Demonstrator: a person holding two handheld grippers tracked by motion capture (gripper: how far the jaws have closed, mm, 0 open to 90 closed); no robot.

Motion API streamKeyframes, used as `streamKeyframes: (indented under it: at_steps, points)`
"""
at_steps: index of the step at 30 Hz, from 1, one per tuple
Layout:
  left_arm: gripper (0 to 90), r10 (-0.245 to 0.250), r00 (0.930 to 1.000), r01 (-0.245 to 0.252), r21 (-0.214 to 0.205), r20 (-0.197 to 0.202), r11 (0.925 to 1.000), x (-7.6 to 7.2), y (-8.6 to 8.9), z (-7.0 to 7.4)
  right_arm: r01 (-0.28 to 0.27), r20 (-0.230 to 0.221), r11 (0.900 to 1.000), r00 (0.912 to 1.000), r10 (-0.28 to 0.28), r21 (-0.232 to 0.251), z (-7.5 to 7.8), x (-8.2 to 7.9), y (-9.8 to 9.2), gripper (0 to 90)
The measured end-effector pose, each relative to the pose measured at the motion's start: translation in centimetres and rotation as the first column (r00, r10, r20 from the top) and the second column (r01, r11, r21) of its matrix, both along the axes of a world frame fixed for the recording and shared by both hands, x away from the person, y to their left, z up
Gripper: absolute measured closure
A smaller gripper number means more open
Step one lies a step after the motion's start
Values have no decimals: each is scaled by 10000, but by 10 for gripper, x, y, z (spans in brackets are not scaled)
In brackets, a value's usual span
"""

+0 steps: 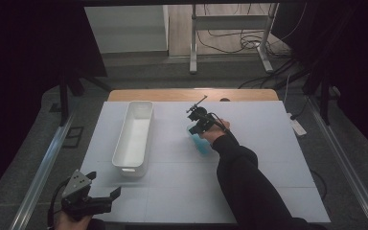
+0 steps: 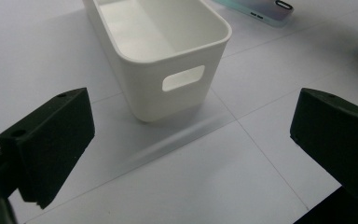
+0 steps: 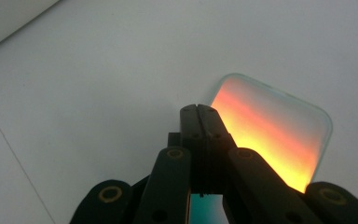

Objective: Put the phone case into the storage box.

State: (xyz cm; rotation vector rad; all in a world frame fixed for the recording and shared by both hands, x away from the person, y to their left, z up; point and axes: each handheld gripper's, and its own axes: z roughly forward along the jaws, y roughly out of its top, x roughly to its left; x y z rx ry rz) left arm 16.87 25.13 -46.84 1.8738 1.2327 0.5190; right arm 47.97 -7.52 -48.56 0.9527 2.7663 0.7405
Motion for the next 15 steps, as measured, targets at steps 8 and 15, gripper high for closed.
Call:
streamKeyframes:
  at_steps: [8, 15]
  points:
    - [5, -8, 10000, 8, -6, -19, 10000, 0, 0, 0, -74, -57, 9998, 10000, 72, -203, -8, 8, 10, 893]
    - [5, -17, 10000, 17, 14, -27, 10000, 0, 0, 0, -100, -161, 9996, 9998, 96, -251, -15, 13, 16, 893]
